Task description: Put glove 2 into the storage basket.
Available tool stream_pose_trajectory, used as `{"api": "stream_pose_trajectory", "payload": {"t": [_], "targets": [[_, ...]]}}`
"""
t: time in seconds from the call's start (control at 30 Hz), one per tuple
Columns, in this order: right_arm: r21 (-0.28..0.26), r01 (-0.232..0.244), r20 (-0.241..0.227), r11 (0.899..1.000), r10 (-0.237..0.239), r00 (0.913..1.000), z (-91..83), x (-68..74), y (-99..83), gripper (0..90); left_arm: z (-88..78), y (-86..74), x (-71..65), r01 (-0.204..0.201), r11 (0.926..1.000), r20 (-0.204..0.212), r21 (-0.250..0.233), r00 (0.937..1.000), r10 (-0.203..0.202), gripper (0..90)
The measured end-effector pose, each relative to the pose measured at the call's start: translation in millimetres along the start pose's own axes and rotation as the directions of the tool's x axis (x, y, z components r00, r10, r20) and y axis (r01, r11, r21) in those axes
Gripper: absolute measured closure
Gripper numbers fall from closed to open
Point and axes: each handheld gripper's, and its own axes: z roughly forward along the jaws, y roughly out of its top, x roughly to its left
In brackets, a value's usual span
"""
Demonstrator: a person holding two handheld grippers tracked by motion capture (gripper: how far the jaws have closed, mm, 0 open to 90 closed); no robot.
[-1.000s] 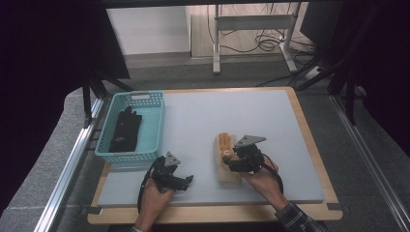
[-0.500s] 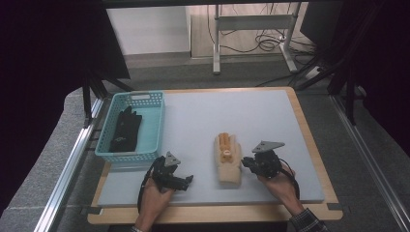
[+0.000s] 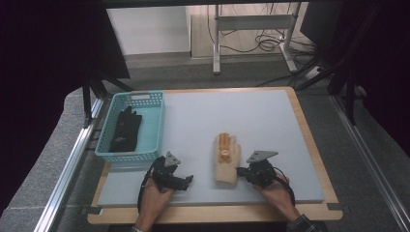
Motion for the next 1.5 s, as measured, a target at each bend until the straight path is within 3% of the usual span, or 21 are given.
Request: {"api": "stream_pose_trajectory", "payload": {"t": [0.27, 0.53, 0.93, 1.5], "targets": [[-0.015, 0.011, -0.036, 1.000, -0.011, 0.9993, 14.3, 11.7, 8.1, 85.7, 0.0, 0.0, 0.0, 0.001, 1.0000, 0.000, -0.001, 1.0000, -0.001, 2.1], [-0.025, 0.020, -0.049, 0.999, -0.021, 0.9986, 33.5, 23.0, 22.5, 85.6, 0.0, 0.0, 0.0, 0.000, 1.0000, 0.000, 0.000, 1.0000, 0.000, 2.1], [-0.048, 0.033, -0.042, 0.998, -0.035, 0.9985, 58.3, 28.9, 41.8, 85.2, 0.0, 0.0, -0.1, 0.001, 1.0000, 0.000, 0.000, 1.0000, -0.001, 2.2], [-0.066, 0.047, -0.012, 0.997, -0.048, 0.9988, 39.7, 24.5, 40.5, 74.1, -0.1, -0.1, -0.2, 0.001, 1.0000, 0.000, 0.000, 1.0000, -0.001, 2.3]]}}
